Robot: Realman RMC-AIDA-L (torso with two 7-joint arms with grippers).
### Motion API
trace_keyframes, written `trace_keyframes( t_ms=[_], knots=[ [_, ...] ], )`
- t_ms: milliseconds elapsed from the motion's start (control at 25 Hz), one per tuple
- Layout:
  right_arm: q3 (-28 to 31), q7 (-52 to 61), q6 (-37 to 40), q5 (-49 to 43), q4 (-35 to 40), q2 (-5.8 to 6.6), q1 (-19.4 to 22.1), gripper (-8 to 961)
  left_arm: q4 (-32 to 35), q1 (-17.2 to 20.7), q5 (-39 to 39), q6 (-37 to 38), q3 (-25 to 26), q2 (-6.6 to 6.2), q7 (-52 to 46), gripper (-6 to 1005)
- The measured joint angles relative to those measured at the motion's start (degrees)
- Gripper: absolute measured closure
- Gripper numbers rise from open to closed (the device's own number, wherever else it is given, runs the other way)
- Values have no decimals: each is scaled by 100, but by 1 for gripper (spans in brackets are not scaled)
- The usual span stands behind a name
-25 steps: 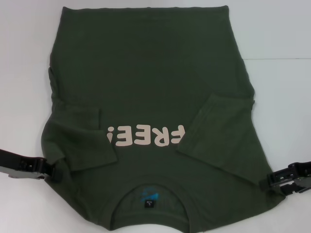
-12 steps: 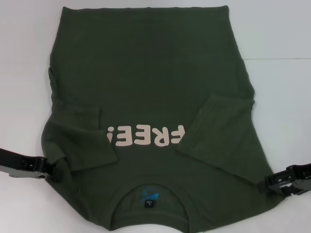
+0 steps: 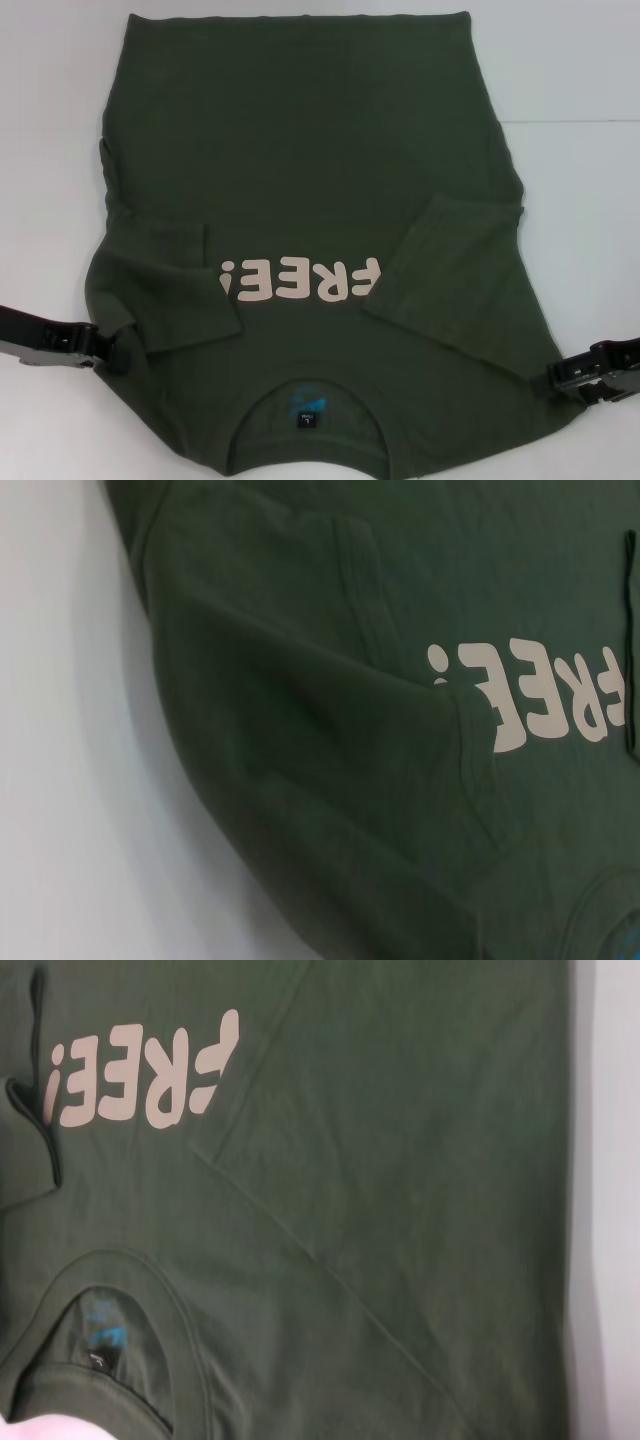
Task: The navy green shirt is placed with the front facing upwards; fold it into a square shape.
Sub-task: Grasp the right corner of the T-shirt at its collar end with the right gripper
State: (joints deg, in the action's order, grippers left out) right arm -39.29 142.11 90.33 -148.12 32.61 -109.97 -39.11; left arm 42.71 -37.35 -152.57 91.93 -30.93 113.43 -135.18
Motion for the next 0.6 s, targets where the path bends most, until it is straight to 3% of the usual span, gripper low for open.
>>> trace_keyframes(
  t_ms=[600],
  knots=[
    [24, -53, -67, 40, -79, -48, -10, 88, 0, -11, 0, 10, -8, 4, 0, 941]
  ],
)
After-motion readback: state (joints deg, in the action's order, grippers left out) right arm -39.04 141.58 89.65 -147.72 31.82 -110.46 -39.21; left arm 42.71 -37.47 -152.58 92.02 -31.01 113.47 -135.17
